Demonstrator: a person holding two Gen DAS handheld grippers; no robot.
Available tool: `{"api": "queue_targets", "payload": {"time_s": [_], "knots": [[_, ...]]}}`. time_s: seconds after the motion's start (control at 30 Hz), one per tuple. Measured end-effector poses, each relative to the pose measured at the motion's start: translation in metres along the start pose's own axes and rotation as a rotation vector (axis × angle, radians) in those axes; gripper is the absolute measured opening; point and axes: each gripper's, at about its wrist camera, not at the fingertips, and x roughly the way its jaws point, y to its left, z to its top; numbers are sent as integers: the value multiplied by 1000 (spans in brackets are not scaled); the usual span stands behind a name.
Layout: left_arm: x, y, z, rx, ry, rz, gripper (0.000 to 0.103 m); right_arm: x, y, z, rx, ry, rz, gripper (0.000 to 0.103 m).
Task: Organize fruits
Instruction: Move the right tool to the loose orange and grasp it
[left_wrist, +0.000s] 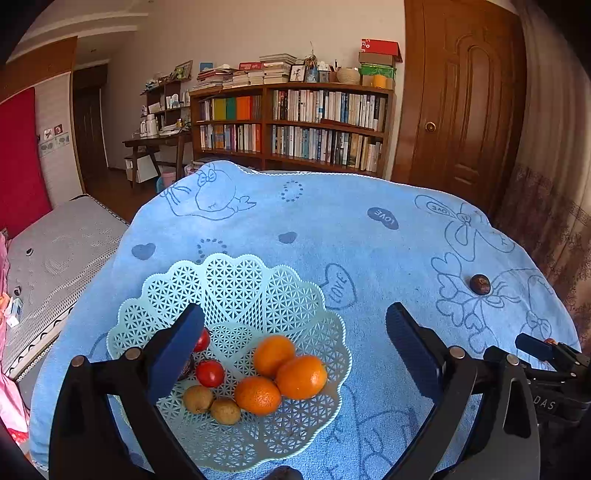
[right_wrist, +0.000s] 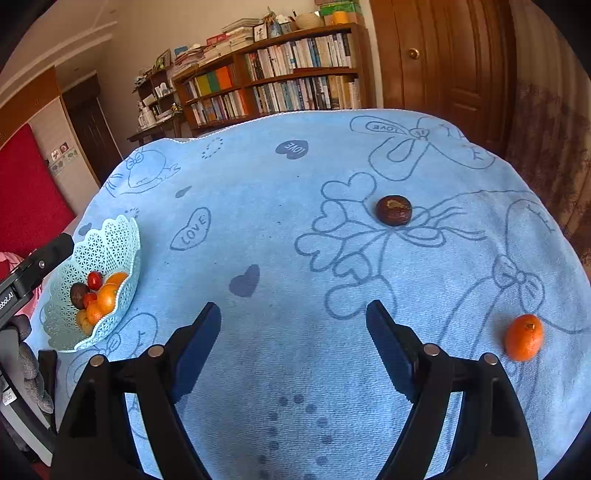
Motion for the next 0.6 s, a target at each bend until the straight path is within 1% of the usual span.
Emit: {"api": "queue_targets", "payload": {"time_s": [0.17,0.37,0.5,0.6], "knots": [[5,-9,-5,11,27,-40,100,-18,-36,-5,8,-37,-106,80],[10,-22,-10,40,41,-47,100,-39,-98,-6,105,-63,-200,80],[12,-30,-13,56,54,-63,100,-44,-130,-10,165,-56,-229,80],[14,-34,-16,68,61,-66,100,-41,-146,-14,192,-34,-234,80]]}}
